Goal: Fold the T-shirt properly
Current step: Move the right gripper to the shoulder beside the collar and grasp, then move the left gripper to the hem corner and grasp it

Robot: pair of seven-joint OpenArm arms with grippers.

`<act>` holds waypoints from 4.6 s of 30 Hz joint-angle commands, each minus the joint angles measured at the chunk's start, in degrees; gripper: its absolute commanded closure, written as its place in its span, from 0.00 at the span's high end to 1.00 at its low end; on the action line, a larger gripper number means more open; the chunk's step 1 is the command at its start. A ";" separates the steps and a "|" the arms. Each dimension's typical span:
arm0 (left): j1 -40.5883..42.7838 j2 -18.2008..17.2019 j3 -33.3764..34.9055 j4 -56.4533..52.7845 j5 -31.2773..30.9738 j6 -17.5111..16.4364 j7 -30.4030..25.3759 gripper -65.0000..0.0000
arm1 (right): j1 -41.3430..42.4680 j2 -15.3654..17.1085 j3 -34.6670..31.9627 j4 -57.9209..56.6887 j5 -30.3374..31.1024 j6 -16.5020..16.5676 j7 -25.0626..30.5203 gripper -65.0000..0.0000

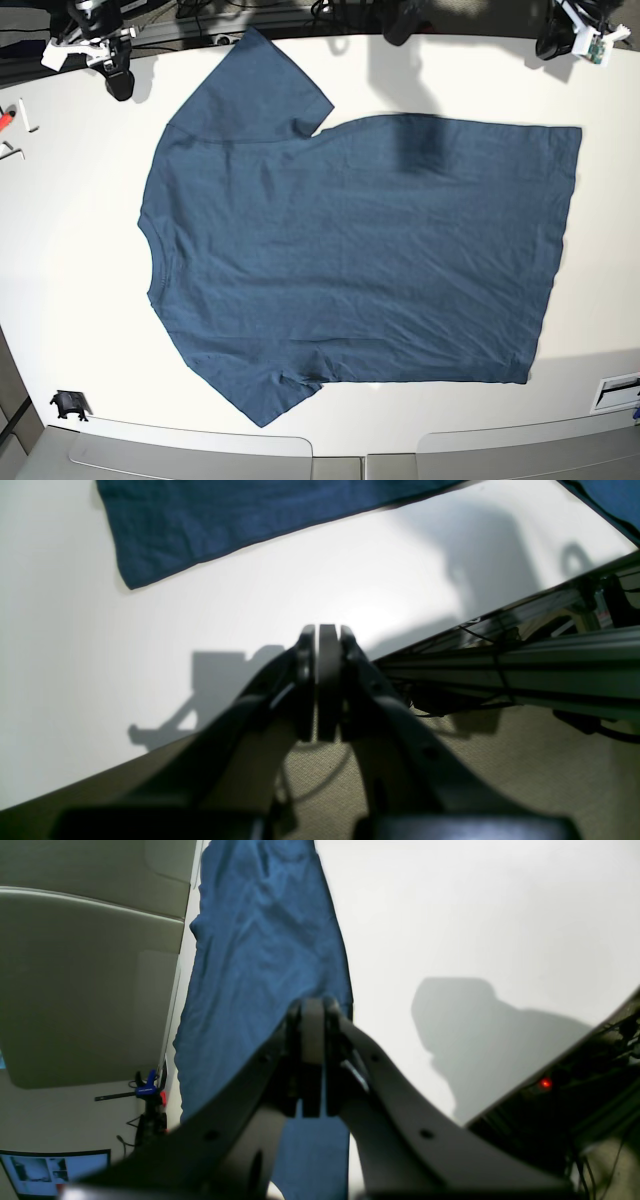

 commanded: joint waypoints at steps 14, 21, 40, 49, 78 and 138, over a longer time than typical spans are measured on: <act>0.81 -0.31 -0.37 0.83 -0.94 -0.28 -1.14 0.00 | 2.34 0.70 0.59 0.98 -10.56 1.84 0.68 0.29; 0.81 -0.31 -0.37 0.83 -0.94 -0.28 -1.14 0.00 | 2.64 0.70 0.59 0.98 -16.94 1.84 2.23 0.29; 0.81 -0.31 -0.37 0.83 -0.94 -0.28 2.08 0.00 | 14.38 0.70 -5.22 -7.17 -26.99 1.53 -1.44 0.39; 0.79 -0.31 -0.37 0.83 -0.96 -0.28 2.10 0.00 | 17.05 0.72 -5.42 -13.53 -26.95 1.09 -0.72 0.39; -3.72 -0.31 -0.37 0.83 -0.92 -0.13 1.42 0.37 | 17.59 0.37 -14.03 -14.73 -30.67 1.07 1.55 0.00; -41.27 -3.96 -0.22 -49.09 -18.93 5.81 11.08 0.51 | 17.57 0.37 -14.05 -14.73 -30.84 1.11 1.49 0.00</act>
